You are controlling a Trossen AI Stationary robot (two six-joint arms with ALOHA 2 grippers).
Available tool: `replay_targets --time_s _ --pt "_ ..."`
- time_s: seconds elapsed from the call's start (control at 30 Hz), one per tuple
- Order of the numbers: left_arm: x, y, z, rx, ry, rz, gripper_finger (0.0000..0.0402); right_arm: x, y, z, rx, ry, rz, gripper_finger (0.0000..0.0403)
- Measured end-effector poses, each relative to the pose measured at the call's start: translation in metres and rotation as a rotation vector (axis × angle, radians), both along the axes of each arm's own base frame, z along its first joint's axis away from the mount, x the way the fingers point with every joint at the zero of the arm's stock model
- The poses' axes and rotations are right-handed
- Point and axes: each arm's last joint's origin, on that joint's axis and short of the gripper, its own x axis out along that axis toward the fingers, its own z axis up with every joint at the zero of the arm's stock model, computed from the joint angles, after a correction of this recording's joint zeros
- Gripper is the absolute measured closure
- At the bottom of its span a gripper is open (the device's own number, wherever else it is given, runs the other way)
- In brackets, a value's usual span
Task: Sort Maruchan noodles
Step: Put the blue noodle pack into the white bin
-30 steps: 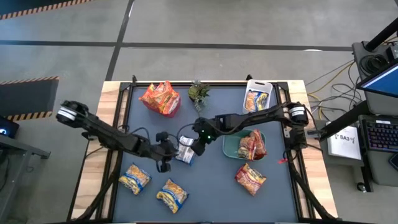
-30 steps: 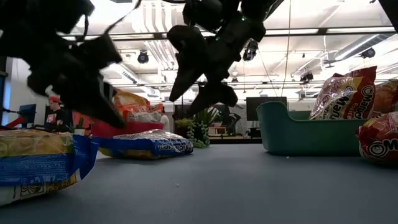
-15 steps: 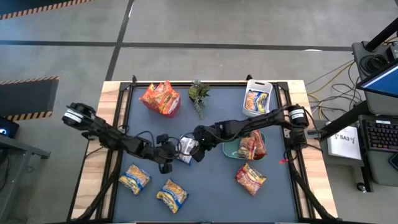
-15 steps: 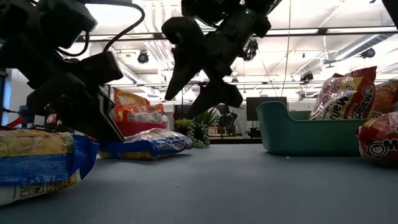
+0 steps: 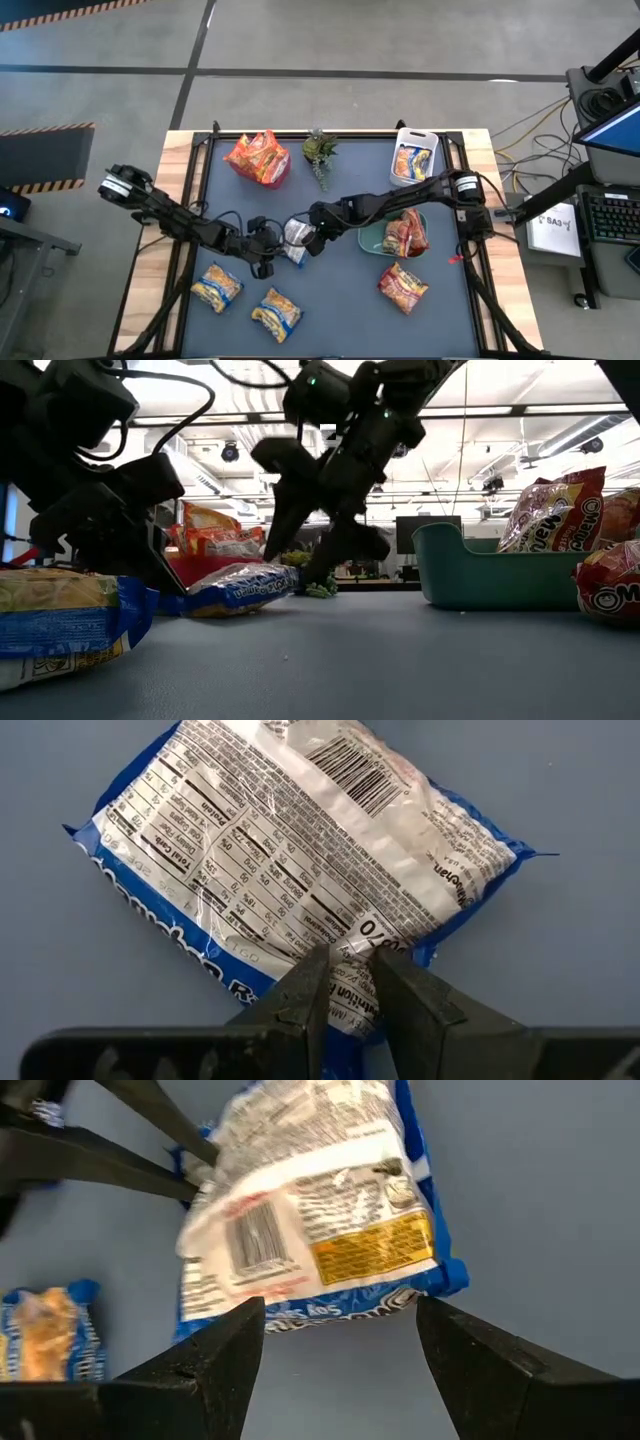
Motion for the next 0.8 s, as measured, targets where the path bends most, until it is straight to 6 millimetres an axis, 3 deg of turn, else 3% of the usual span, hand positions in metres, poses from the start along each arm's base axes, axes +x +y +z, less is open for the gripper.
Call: replay_targets --time_s 0.2,0.47,0.8 --pt "-0.002 0.000 -0.002 -0.011 -0.002 0.007 0.0333 0.003 -0.004 -0.011 0.006 0.013 -0.017 0.0152" --pt "-0.005 0.000 -0.004 -0.032 -0.006 0.024 0.0333 0.000 -0.023 -0.009 -0.009 0.033 -0.040 0.0152" --pt "-0.006 0.000 -0.005 -0.029 -0.014 0.030 0.0333 0.013 -0.017 -0.020 0.048 -0.064 0.001 0.0152"
